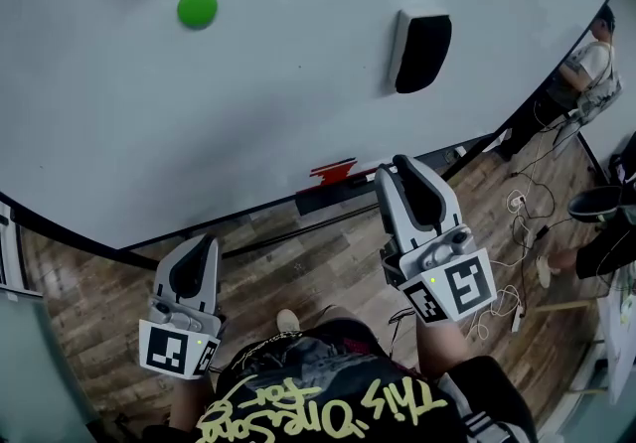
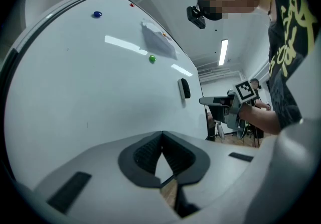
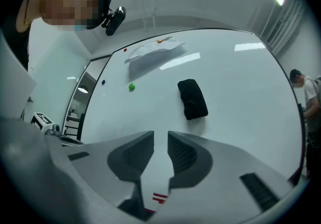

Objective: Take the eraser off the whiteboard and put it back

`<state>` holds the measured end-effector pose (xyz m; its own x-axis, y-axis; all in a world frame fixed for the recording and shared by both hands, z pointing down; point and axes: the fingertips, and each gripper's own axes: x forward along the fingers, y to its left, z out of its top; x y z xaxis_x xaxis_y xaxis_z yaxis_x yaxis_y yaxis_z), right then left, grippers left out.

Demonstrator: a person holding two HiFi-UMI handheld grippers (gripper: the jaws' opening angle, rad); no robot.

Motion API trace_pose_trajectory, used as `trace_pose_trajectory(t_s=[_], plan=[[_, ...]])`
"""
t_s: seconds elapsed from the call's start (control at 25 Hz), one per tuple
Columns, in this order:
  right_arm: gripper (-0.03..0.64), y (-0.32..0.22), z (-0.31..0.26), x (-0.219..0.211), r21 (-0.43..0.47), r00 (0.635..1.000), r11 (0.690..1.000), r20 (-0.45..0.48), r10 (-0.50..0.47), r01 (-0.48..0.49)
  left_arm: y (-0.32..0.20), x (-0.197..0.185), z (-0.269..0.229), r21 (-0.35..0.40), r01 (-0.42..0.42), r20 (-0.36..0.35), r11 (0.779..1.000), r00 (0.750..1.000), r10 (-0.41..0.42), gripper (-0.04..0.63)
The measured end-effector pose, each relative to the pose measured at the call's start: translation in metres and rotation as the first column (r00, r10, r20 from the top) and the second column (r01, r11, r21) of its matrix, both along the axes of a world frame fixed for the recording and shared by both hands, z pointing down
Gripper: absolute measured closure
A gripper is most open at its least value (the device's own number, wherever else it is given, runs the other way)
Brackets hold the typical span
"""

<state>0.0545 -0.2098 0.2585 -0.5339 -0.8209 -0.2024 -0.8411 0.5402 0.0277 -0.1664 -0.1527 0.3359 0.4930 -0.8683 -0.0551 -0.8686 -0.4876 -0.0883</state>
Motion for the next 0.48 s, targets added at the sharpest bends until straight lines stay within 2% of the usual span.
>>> trace_pose_trajectory(t_s=[0.08, 0.48], plan=[[0.554, 0.004, 0.006, -0.003, -0.01, 1.0, 1.0, 0.0, -0.004, 0.004, 0.001, 0.001, 0.0, 0.001, 0.0, 0.0, 1.0, 1.0, 0.0, 0.588], [0.595, 0.014, 0.03, -0.014, -0.081, 0.999, 0.996, 0.025, -0.045, 0.047, 0.0, 0.002, 0.0, -0.003, -0.013, 0.001, 1.0, 1.0, 0.013, 0.588]])
